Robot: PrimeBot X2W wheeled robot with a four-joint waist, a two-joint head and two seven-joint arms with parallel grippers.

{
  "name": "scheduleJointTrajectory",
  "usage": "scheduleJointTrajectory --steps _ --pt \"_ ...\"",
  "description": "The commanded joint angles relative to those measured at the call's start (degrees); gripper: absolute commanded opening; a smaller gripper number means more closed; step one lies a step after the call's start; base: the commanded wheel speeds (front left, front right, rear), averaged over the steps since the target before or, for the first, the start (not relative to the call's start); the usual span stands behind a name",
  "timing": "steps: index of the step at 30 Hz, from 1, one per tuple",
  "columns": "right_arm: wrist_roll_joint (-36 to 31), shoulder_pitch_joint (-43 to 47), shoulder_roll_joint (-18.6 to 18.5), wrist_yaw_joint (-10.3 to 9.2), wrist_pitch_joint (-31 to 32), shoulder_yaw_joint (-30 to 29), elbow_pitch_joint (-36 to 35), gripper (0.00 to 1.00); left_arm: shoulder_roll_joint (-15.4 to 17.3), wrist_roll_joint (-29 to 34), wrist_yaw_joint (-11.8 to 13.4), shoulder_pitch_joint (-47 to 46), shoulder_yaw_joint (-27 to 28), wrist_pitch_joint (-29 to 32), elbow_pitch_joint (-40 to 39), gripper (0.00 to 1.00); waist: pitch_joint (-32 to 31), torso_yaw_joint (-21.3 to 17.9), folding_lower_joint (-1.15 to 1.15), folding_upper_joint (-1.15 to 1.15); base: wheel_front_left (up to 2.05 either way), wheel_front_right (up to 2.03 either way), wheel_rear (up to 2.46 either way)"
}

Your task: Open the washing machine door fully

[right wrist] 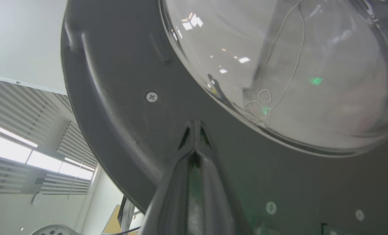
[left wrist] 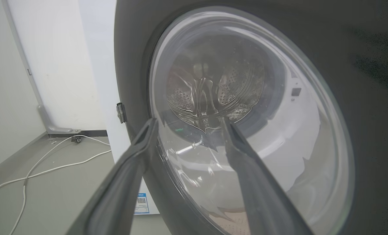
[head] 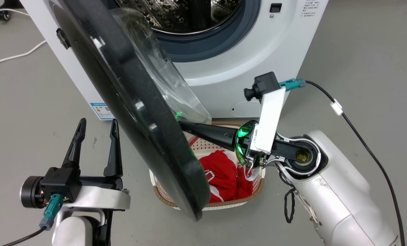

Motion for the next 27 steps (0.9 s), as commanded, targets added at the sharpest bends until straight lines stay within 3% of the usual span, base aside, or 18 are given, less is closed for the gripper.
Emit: scheduleJointTrajectory --steps 1,2,8,9,10,15,19,23,27 --pt "-0.39 1.31 0.15 0.14 -2.60 -0.06 0.14 0.00 -0.06 -0.08 0.27 0.57 -0.04 -0.15 0.16 1.00 -0.26 -0.02 0.01 0.00 0.00 0.00 0.00" --pt "-0.25 2.46 0.08 0.14 -10.12 -2.20 0.59 0.00 -0.09 -0.23 0.48 0.76 -0.07 -0.15 0.31 1.00 -0.57 -0.07 0.01 0.00 0.00 0.00 0.00" --pt "2.07 6.19 0.13 0.14 -23.01 -6.48 1.35 0.00 -0.08 -0.28 0.77 1.23 -0.01 -0.15 0.67 1.00 -1.46 -0.68 0.01 0.00 0.00 0.00 0.00" --pt "1.93 7.27 0.11 0.14 -25.07 -7.56 1.32 0.35 -0.08 -0.35 0.81 1.35 0.06 -0.15 0.90 1.00 -1.75 -0.81 0.01 0.00 0.00 0.00 0.00" --pt "1.71 8.30 0.09 0.14 -27.09 -8.64 1.10 0.98 -0.08 -0.40 0.93 1.45 0.10 -0.15 1.01 1.00 -1.98 -0.90 0.01 0.00 0.00 0.00 0.00" --pt "-0.59 13.62 -0.94 0.14 -36.98 -13.90 -1.69 1.00 -0.08 -0.34 1.24 2.21 0.34 -0.14 1.38 1.00 -3.01 -1.24 0.01 0.00 0.00 0.00 0.00" --pt "-6.70 17.93 -2.45 0.14 -45.87 -15.63 -3.46 1.00 -0.08 -0.29 1.44 2.91 0.72 -0.14 1.51 1.00 -4.01 -1.58 0.01 0.00 0.00 0.00 0.00" --pt "-17.04 21.39 -4.33 0.14 -54.62 -15.51 -2.94 1.00 -0.08 -0.05 1.51 3.73 0.96 -0.14 1.69 1.00 -4.74 -1.79 0.01 0.00 0.00 0.00 0.00" --pt "-32.20 23.51 -5.31 0.14 -56.62 -18.65 -2.67 1.00 -0.09 0.08 1.69 4.34 1.06 -0.14 1.65 1.00 -5.40 -1.97 0.01 0.00 0.00 0.00 0.00"
